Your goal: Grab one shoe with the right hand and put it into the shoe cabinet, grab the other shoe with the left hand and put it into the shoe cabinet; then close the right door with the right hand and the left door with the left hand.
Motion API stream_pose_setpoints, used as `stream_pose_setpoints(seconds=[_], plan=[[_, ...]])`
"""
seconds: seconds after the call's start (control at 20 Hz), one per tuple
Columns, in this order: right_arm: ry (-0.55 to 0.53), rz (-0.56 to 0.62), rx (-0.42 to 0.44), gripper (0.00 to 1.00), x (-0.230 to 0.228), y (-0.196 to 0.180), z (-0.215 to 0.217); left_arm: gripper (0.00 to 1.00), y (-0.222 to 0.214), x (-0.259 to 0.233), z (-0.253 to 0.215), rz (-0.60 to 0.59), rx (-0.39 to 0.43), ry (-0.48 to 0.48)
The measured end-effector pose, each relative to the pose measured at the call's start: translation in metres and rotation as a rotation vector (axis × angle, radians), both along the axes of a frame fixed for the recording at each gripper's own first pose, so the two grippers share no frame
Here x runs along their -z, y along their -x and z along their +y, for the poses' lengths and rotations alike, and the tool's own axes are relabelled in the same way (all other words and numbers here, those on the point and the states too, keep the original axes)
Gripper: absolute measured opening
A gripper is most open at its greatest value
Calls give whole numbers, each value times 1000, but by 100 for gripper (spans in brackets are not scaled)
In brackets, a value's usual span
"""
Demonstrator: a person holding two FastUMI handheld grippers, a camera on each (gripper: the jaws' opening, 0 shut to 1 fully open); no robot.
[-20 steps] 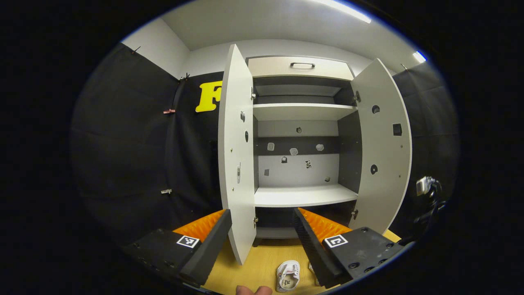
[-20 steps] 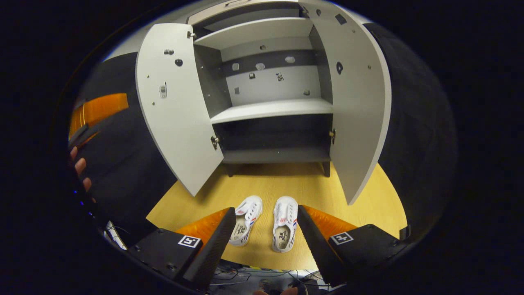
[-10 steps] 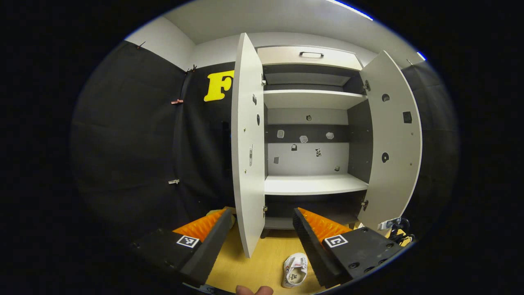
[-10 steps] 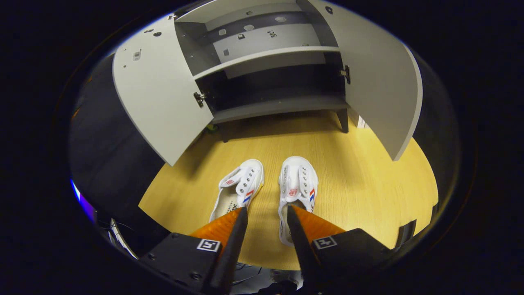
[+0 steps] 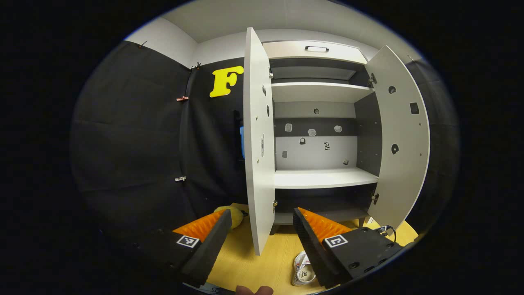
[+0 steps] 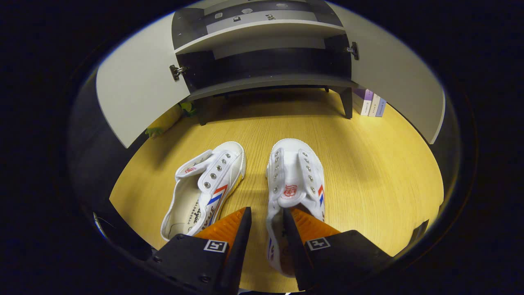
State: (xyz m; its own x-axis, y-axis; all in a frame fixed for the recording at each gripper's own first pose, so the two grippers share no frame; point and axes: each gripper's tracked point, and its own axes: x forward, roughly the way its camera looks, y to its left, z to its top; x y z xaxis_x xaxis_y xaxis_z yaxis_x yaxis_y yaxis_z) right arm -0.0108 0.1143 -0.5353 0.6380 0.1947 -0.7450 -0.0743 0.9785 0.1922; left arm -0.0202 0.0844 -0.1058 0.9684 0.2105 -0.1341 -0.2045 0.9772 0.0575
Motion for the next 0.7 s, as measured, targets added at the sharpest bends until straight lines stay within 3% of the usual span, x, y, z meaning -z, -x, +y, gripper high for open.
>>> stream_pose_setpoints(seconds=[0.25,0.35,0.4,0.45,0.5,0.55,0.7], plan=[[18,-67,27,46,14,-25,4,95,-1,6,14,7,-21,-1],[70,-97,35,50,13,-34,-6,95,0,10,18,14,-28,-4],[69,-108,35,43,18,-40,-8,95,-1,13,20,19,-31,-5],[56,-116,32,15,25,-46,-5,95,-2,15,21,22,-34,-5],[30,-120,12,16,15,-41,-4,95,0,18,22,25,-36,-3],[14,-102,3,5,23,-47,-3,95,-1,19,23,27,-38,1],[13,-125,3,5,-6,-51,-17,95,-1,23,21,28,-31,10]])
